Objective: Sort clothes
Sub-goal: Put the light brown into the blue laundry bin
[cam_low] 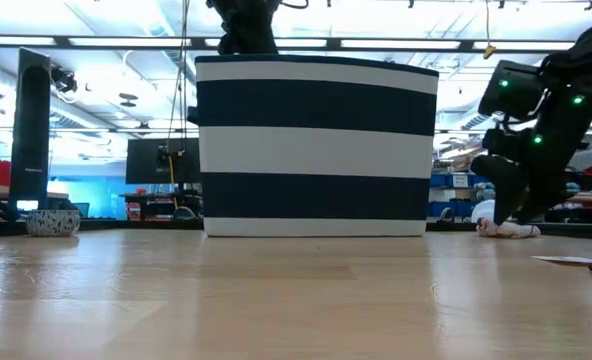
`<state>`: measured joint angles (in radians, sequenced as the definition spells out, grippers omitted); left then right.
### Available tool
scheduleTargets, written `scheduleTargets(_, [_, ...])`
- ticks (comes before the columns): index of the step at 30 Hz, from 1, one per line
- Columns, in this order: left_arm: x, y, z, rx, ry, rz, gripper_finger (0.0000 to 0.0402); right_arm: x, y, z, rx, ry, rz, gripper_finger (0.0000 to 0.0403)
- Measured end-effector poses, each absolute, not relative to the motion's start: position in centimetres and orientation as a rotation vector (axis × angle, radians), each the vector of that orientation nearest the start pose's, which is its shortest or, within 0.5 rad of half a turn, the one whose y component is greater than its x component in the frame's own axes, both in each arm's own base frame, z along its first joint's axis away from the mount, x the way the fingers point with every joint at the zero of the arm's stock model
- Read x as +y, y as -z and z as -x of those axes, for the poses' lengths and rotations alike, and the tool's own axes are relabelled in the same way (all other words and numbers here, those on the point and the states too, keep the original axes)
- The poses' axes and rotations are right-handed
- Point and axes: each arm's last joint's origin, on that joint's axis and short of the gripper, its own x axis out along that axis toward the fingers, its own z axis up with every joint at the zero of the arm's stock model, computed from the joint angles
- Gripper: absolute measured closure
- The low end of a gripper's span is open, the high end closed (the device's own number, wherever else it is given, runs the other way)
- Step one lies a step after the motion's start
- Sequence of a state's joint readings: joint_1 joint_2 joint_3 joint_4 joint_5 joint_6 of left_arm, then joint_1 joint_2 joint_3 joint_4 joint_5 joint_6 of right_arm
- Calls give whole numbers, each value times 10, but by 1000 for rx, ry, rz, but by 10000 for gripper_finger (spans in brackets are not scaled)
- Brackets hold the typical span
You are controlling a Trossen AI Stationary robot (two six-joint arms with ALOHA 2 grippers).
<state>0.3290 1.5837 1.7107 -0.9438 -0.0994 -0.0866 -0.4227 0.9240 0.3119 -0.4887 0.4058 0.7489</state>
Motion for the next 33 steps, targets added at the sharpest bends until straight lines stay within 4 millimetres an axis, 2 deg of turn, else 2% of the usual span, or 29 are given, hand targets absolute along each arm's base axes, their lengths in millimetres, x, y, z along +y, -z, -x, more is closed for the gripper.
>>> scheduleTargets(5, [100,-388,-308,805,-417,169,275,-72,-131,-127,840,1108,-622,175])
scheduleTargets(9, [90,-395,-298,812,-407,179,275,-75,-123,-132,884,1129,-652,189])
scheduleTargets(11, [85,-401,-288,823,-402,176,275,-76,-119,-135,891,1131,-653,219])
scheduleTargets(14, [75,-411,-274,806,-432,173,275,-76,-118,-140,866,1110,-654,295])
scheduleTargets(16, [67,-419,-264,776,-451,167,275,-76,-123,-141,858,1088,-658,356])
scheduleTargets(18, [54,-426,-255,749,-441,162,275,-75,-130,-143,867,1049,-652,386])
scheduleTargets(21, [36,-426,-244,730,-431,150,275,-77,-154,-146,822,1058,-634,385])
scheduleTargets(24, [17,-413,-235,713,-439,123,275,-78,-181,-144,807,1095,-580,394])
scheduleTargets(27, [1,-392,-222,676,-449,93,275,-77,-214,-143,753,1113,-543,395])
scheduleTargets(33, [-24,-341,-201,528,-342,171,275,-65,-279,-132,682,1150,-434,397])
